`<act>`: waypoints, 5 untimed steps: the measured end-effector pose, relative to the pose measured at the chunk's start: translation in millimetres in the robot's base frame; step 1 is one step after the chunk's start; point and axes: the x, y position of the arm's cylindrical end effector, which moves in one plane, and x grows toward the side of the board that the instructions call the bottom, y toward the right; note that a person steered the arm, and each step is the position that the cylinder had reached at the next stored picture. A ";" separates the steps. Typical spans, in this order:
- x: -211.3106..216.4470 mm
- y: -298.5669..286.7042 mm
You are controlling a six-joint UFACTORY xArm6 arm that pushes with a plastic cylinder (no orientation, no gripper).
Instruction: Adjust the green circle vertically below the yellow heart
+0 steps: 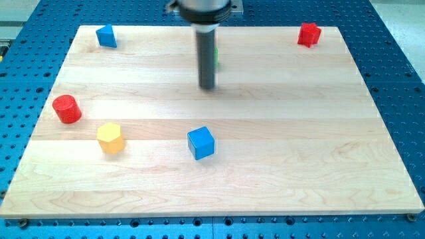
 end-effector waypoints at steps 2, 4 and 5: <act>-79.7 3.3; -87.4 -98.7; -79.2 -154.0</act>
